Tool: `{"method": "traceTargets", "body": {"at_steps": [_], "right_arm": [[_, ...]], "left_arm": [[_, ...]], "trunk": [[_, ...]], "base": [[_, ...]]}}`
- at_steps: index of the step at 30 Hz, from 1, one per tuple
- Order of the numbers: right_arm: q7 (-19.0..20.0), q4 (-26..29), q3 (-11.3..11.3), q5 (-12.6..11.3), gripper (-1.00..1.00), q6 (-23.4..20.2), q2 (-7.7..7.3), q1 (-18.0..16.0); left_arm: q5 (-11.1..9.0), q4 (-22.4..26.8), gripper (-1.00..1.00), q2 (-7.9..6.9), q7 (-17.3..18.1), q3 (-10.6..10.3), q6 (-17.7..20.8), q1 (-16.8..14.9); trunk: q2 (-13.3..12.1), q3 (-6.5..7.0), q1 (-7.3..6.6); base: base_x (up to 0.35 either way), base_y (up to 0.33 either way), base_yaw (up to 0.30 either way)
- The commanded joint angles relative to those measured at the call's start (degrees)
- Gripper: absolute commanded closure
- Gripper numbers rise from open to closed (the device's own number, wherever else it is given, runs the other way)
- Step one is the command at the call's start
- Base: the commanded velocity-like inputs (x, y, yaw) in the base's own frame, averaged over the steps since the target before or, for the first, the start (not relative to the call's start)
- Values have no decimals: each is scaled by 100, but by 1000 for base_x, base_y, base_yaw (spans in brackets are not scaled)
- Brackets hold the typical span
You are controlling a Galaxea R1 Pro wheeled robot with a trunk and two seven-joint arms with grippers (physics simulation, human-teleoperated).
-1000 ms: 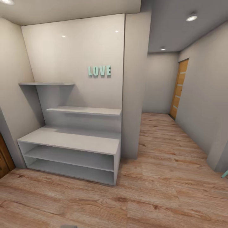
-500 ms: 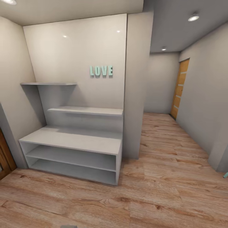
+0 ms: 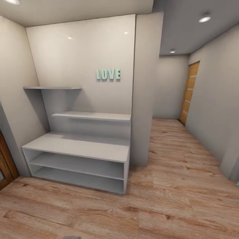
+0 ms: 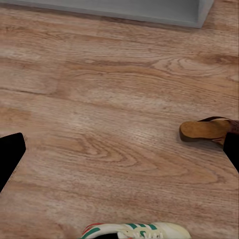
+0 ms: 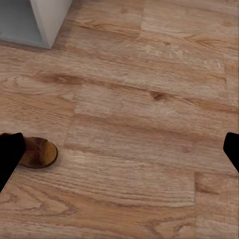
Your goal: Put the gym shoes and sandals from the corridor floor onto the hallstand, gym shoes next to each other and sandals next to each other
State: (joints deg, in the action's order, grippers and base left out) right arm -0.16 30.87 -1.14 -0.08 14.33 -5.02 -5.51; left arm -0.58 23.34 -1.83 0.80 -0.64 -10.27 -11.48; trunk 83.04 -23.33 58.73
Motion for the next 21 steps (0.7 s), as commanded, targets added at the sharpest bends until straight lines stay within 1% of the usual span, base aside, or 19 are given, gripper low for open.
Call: {"method": "traceTargets", "body": {"at_steps": [1, 4, 8, 21], "right_arm": [[-2, -4, -5, -1, -100, 17, 1, -3], [-2, -3, -7, -1, -100, 17, 1, -3], [-2, -2, -8, -1, -100, 17, 1, -3], [-2, -3, -9, -1, -100, 17, 1, -3]], "left_arm": [[-6, -5, -100, -2, 8, -6, -19, -4], [-5, -5, -100, -2, 8, -6, -19, -4], [-8, -3, -100, -2, 8, -6, -19, -4], [-10, -5, -100, -2, 8, -6, -19, -4]], "trunk": [[4, -6, 0], [4, -6, 0], [4, -6, 0], [4, -6, 0]], "base": [[0, 200, 0], [0, 174, 0], [0, 92, 0], [0, 21, 0]]}}
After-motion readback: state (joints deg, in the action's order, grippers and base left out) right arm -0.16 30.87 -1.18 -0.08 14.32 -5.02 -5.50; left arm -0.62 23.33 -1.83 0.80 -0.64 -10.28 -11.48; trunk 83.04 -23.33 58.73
